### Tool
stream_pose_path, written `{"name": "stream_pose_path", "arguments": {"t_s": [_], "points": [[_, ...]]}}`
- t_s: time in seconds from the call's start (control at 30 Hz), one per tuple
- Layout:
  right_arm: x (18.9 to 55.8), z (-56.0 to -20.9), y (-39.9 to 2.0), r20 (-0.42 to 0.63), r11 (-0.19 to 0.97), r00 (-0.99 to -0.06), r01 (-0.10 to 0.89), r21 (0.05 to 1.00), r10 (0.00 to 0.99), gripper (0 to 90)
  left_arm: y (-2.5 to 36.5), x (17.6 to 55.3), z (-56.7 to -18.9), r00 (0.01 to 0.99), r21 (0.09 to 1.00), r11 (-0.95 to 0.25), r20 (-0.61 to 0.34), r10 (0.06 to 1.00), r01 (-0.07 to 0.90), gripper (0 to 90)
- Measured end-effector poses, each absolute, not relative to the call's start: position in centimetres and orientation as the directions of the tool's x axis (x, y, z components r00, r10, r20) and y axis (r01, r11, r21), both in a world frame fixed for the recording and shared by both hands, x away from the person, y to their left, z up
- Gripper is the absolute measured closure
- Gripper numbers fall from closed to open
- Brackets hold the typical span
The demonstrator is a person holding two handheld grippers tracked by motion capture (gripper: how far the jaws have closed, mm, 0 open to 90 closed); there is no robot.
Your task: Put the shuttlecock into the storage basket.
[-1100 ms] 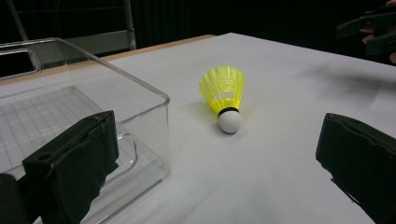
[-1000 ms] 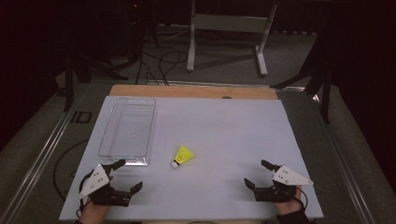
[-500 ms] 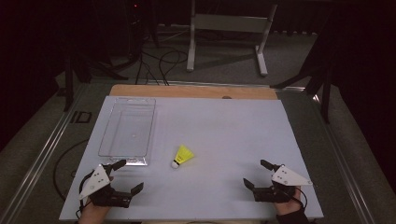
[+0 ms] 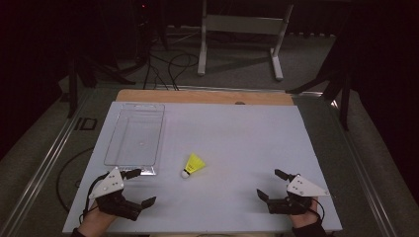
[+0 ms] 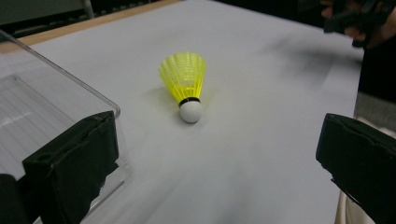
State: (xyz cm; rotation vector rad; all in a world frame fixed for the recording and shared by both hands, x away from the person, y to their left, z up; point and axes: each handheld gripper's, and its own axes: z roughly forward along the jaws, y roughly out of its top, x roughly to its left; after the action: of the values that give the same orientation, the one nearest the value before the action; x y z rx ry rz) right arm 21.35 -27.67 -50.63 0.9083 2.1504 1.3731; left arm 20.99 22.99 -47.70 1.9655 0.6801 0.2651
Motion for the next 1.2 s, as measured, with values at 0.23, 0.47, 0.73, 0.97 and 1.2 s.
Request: {"name": "stream_pose_path", "arguments": {"t_s": [0.23,0.47,0.73,0.97,1.2], "points": [[21.4,-50.6,-27.7,-0.01,0.301,-0.698,0.296,0.906,0.716,8.2,22.5,21.3,-46.2,0.822,0.827,-0.421,-0.082,0.564,0.371,0.1],[21.3,-50.6,-27.7,-0.017,0.303,-0.698,0.288,0.909,0.716,8.2,21.6,21.8,-45.1,0.827,0.782,-0.461,-0.118,0.55,0.419,0.1],[21.3,-50.6,-27.6,-0.015,0.308,-0.703,0.292,0.906,0.711,8.2,19.9,22.1,-43.9,0.825,0.732,-0.523,-0.093,0.557,0.436,0.1],[21.4,-50.6,-27.6,-0.017,0.311,-0.706,0.29,0.905,0.708,8.2,18.2,22.6,-42.8,0.85,0.686,-0.583,-0.1,0.517,0.435,0.1],[21.3,-50.5,-27.6,-0.02,0.31,-0.703,0.287,0.906,0.711,8.2,16.2,23.3,-41.5,0.859,0.624,-0.646,-0.085,0.504,0.44,0.1]]}}
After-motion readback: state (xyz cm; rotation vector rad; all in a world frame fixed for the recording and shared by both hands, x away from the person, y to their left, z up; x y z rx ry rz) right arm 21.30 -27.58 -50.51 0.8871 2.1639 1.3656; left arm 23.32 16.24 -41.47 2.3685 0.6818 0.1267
